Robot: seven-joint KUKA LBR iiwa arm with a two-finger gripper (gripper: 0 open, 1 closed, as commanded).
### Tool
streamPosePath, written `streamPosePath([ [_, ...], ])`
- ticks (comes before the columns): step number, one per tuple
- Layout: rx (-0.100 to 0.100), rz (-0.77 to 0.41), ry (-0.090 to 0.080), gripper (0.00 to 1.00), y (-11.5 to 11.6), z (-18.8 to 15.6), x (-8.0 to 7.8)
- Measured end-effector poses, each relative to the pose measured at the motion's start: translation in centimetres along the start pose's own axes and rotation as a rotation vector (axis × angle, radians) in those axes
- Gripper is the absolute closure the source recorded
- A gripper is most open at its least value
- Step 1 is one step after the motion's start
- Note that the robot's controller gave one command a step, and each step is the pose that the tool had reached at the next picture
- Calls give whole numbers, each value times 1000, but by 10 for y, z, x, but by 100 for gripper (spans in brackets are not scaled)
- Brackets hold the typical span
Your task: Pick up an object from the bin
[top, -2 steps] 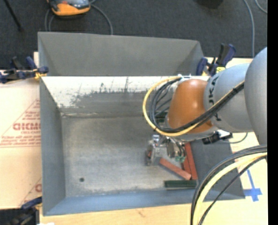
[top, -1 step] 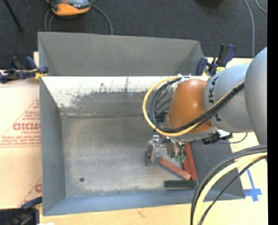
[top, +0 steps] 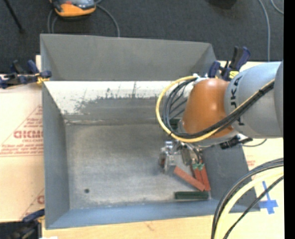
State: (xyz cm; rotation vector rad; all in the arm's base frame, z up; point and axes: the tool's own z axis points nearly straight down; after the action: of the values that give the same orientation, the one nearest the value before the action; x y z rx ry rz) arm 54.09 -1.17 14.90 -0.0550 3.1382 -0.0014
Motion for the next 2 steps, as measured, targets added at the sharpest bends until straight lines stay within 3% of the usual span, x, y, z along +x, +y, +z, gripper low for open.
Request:
streamPosePath([
  [1,0,0,0,100,0,0,0],
  [2,-1,-27,-2,100,-27,-23,8],
])
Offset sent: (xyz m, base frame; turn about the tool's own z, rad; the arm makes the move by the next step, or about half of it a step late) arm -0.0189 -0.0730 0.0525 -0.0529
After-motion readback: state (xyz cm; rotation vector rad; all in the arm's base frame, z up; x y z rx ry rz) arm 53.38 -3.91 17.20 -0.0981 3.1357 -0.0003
